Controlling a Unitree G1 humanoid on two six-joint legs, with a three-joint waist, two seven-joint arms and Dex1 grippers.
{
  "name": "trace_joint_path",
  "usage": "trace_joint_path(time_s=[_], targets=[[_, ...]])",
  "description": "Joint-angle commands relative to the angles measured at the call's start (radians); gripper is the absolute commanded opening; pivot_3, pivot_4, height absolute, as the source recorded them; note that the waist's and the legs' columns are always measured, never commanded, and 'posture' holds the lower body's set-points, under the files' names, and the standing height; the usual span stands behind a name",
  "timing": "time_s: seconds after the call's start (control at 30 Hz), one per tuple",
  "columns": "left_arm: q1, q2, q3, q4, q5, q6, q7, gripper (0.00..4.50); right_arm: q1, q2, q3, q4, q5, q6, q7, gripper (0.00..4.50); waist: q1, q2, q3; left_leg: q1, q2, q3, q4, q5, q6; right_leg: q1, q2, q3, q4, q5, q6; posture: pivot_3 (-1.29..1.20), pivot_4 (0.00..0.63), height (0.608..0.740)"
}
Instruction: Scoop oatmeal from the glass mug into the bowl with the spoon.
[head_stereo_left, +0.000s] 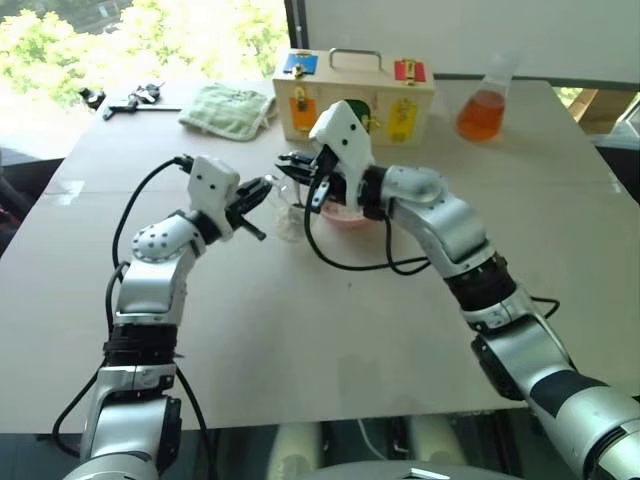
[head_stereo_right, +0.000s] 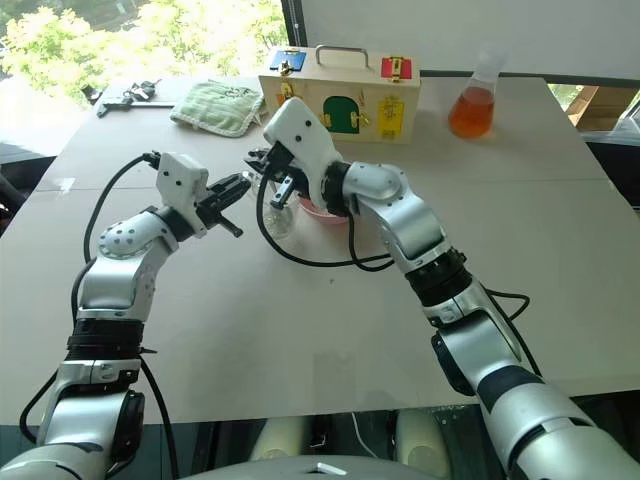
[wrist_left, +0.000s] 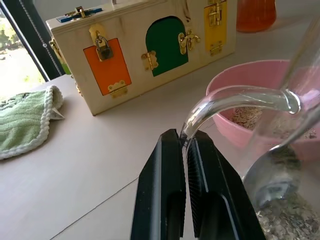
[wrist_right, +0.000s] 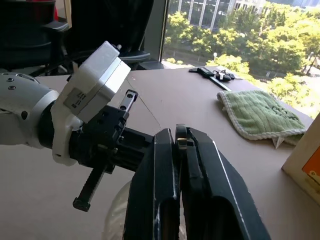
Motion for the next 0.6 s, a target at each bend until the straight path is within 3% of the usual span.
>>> trace_joint_path(time_s=[0.03, 0.23, 0.6], targets=[[-0.02, 0.014, 0.013, -0.009, 0.008, -0.06, -0.01, 0.03, -0.001, 0.036, -0.097, -0.029, 0.079, 0.13, -0.041, 0.0, 0.0, 0.0, 0.0, 0.0, 0.0, 0.0, 0.0, 0.0, 0.0, 0.0, 0.0, 0.0, 0.0, 0.0, 0.0, 0.0, 0.15, 0.74], [-0.015, 0.009, 0.012, 0.006, 0.02, -0.09, -0.01, 0.03, 0.009, 0.064, -0.187, -0.045, 0.151, 0.325, -0.101, 0.0, 0.001, 0.0, 0.0, 0.0, 0.0, 0.0, 0.0, 0.0, 0.0, 0.0, 0.0, 0.0, 0.0, 0.0, 0.0, 0.0, 0.15, 0.74], [0.02, -0.011, 0.001, -0.001, 0.044, -0.107, 0.003, 0.03, -0.036, 0.129, -0.37, -0.048, 0.238, 0.455, -0.265, 0.0, -0.001, 0.0, 0.0, 0.0, 0.0, 0.0, 0.0, 0.0, 0.0, 0.0, 0.0, 0.0, 0.0, 0.0, 0.0, 0.0, 0.15, 0.74]])
